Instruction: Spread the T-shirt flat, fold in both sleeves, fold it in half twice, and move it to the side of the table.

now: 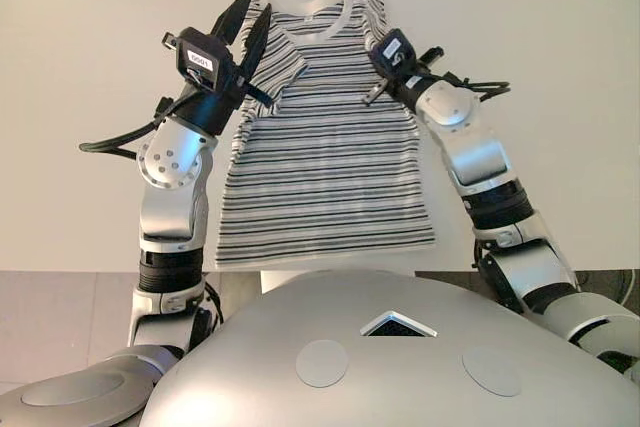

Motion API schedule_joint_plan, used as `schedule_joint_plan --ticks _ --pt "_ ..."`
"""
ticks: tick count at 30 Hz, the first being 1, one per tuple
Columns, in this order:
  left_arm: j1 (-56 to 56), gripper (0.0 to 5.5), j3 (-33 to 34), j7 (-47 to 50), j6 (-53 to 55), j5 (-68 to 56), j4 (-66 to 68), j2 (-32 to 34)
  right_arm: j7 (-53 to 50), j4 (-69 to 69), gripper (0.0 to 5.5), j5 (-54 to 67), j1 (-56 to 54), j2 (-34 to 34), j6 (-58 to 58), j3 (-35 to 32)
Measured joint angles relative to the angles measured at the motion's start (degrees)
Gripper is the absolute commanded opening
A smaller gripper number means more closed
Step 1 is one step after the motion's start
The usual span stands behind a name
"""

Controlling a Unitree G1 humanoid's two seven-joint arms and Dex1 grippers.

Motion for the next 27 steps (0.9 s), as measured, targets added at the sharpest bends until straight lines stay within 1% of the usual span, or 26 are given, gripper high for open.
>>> schedule_joint_plan --ticks 3,7,9,10,11,13,14,16,17,18,19,20,22,23,24,26,27 --pt "0.06 1.13 -0.23 0.19 -0.23 0.79 0.17 -0.23 0.14 -0.11 1.15 0.04 0.00 1.22 -0.14 0.00" --pt "0.09 1.13 -0.63 0.71 -0.99 1.99 1.30 -0.40 2.33 -2.72 1.15 2.14 0.29 2.71 0.63 -0.46" --pt "0.41 1.13 -0.16 1.44 -2.50 3.14 2.31 -0.12 7.15 -11.10 1.15 7.32 3.09 1.97 2.88 -2.41" --pt "0.93 1.13 0.04 1.44 -4.94 4.63 2.55 0.72 8.64 -14.35 1.15 9.55 4.73 1.27 3.63 -3.95" --pt "2.93 1.13 0.87 0.77 -10.00 6.82 3.08 3.86 11.02 -19.75 1.15 13.05 8.06 -0.76 3.12 -7.36" --pt "8.99 1.13 4.30 -1.97 -19.81 10.91 5.00 11.72 17.76 -29.26 1.15 19.48 16.66 -8.40 0.53 -16.94" --pt "11.47 1.13 5.31 -3.92 -24.40 11.23 6.24 15.08 22.22 -31.71 1.15 21.21 21.60 -12.51 -3.49 -21.21" --pt "17.15 1.13 7.61 -7.93 -32.02 12.42 9.03 22.43 29.51 -32.37 1.15 20.05 32.70 -20.86 -14.00 -29.24" --pt "20.31 1.13 8.78 -9.28 -36.16 13.95 10.54 25.62 31.37 -31.32 1.15 17.52 37.65 -24.65 -20.39 -32.74" --pt "23.17 1.13 9.76 -9.51 -40.93 16.46 11.76 28.02 32.28 -30.06 1.15 14.58 41.61 -26.99 -25.79 -34.86" --pt "26.39 1.13 11.13 -9.31 -46.84 20.21 13.26 30.21 32.56 -28.52 1.15 11.44 45.39 -28.87 -30.62 -36.49" --pt "29.65 1.13 12.38 -8.94 -52.99 24.40 15.65 31.95 32.63 -27.30 1.33 8.48 48.87 -30.18 -35.15 -37.16" --pt "33.37 1.37 15.30 -7.28 -62.40 30.65 20.88 34.07 32.57 -27.04 1.58 4.67 52.28 -30.99 -42.06 -37.17" --pt "33.95 1.59 16.97 -6.30 -65.38 31.53 22.94 34.86 32.27 -27.07 1.78 3.52 52.44 -31.64 -44.54 -37.17" --pt "34.01 1.69 18.64 -4.99 -68.21 32.74 24.67 35.51 32.14 -27.01 1.91 2.06 52.56 -32.78 -46.46 -37.17" --pt "33.75 2.07 21.47 -3.24 -73.40 36.48 27.60 36.31 32.30 -27.00 2.30 0.65 53.48 -34.12 -48.23 -37.20" --pt "33.87 2.20 22.89 -2.73 -75.99 38.80 29.11 37.04 32.73 -26.99 2.34 -0.22 54.26 -35.17 -48.65 -37.13"
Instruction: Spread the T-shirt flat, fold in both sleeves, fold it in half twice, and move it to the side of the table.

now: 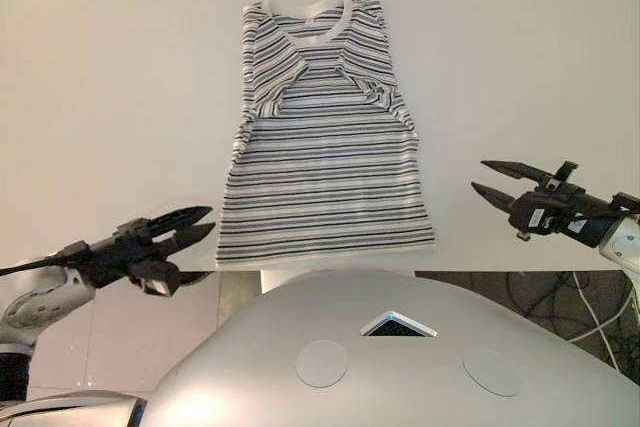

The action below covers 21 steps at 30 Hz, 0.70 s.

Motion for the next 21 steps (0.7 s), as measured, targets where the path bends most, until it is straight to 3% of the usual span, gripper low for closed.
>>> schedule_joint_plan --ticks 4,10,21 --pt "1.13 2.24 2.64 0.07 -7.76 8.72 2.52 2.64 1.15 -0.01 2.34 -3.61 1.86 -2.18 0.18 1.49" --pt "-0.38 2.24 1.49 -0.19 -10.16 12.91 -1.38 3.92 0.51 -0.01 2.34 -6.24 1.72 -2.20 1.21 3.77" --pt "-9.81 2.24 -9.74 0.16 -7.10 12.62 -5.14 4.83 -3.12 -1.49 2.34 -7.41 1.10 -1.29 1.22 7.06"
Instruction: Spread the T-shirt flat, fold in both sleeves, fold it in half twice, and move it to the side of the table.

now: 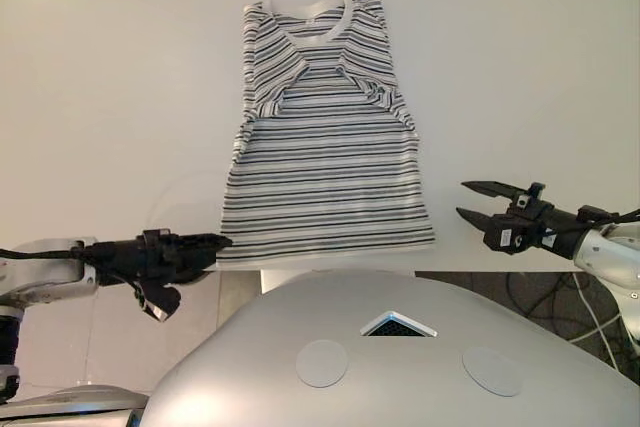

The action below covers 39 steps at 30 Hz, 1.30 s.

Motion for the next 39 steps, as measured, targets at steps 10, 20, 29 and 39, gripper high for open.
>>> schedule_joint_plan --ticks 10,20,29,39 --pt "0.80 1.68 -2.79 1.27 3.17 0.10 -2.54 0.00 2.70 -4.25 2.34 -0.27 5.99 -2.44 0.70 0.41" --pt "4.66 0.01 -8.04 -4.88 15.56 -6.73 -10.84 4.04 5.09 -5.71 2.34 -2.06 -0.97 -3.75 0.56 8.73" --pt "4.87 0.00 -9.37 -7.02 19.77 -9.69 -13.38 6.42 5.04 -5.82 1.83 -3.76 -5.92 -3.56 0.68 14.34" --pt "4.97 0.00 -10.29 -7.90 22.95 -13.98 -15.15 6.74 4.97 -5.64 0.01 -3.58 -4.97 -5.35 1.17 14.24"
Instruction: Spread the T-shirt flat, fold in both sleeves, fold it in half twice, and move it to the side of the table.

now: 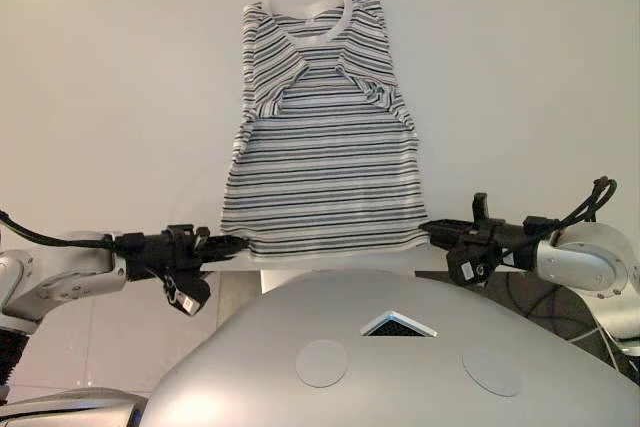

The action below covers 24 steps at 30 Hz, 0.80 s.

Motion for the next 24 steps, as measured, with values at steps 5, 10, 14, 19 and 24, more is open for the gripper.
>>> schedule_joint_plan --ticks 5,10,14,19,24 --pt "-0.13 0.00 -0.88 0.72 0.03 -0.07 0.91 -0.54 -0.28 0.34 0.01 0.29 -0.44 -0.02 -0.24 0.00" --pt "0.30 0.00 -1.54 3.30 0.13 -3.18 2.49 -3.14 -0.44 -0.48 0.01 5.27 0.69 -0.10 0.60 -2.65" --pt "3.05 0.00 -3.75 3.48 3.34 -13.29 3.41 -4.01 1.16 -5.20 0.01 14.27 8.97 -1.08 2.80 -12.11" --pt "9.18 0.00 -3.67 -0.23 5.30 -26.63 4.13 1.40 4.46 -7.33 0.01 20.23 17.22 -1.15 1.19 -21.23" --pt "21.23 0.00 3.75 -6.45 4.48 -42.17 -1.72 9.80 7.42 -8.92 0.01 23.98 21.90 0.38 -2.29 -28.48"
